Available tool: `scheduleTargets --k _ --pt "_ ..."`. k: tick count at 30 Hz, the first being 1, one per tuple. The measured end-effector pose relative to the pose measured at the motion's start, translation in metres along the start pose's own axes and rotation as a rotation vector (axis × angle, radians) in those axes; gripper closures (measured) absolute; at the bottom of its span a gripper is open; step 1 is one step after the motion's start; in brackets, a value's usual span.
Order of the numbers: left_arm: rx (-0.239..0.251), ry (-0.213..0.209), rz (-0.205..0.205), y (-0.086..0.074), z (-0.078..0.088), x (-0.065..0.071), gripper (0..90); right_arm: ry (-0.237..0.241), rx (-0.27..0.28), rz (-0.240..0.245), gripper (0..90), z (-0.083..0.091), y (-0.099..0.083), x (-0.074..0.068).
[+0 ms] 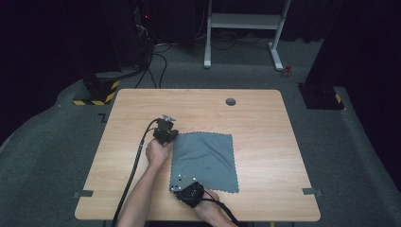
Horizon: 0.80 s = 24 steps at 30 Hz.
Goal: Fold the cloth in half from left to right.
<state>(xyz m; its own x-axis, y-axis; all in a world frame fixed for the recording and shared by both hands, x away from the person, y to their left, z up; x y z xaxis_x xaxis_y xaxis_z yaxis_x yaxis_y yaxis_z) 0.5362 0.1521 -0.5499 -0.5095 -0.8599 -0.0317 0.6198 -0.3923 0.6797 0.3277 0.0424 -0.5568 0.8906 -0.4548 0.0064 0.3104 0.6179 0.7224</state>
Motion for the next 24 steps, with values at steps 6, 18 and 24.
scheduleTargets --k 6,18,24 --pt "0.008 -0.022 0.015 0.0 0.0 -0.001 90.0 0.029 0.018 -0.046 90.0 0.003 0.001 0.003" --pt "0.07 -0.051 0.044 0.008 0.012 -0.004 90.0 0.035 0.043 -0.058 90.0 0.01 0.004 0.005" --pt "0.084 -0.055 0.039 0.014 0.019 -0.007 90.0 0.034 0.052 -0.045 90.0 0.014 0.011 0.003"
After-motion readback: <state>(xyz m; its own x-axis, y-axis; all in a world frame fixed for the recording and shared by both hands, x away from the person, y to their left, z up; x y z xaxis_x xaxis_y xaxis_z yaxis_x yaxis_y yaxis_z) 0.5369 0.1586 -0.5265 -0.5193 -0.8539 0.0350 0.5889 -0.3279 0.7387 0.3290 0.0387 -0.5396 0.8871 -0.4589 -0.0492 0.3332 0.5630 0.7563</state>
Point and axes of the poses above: each handheld gripper's, and its own axes: z roughly backward along the jaws, y roughly out of its top, x roughly to its right, the point moved 5 cm from there along -z, roughly forward along the jaws, and after that the axes turned 7 degrees about -z, right-handed, at the moved point
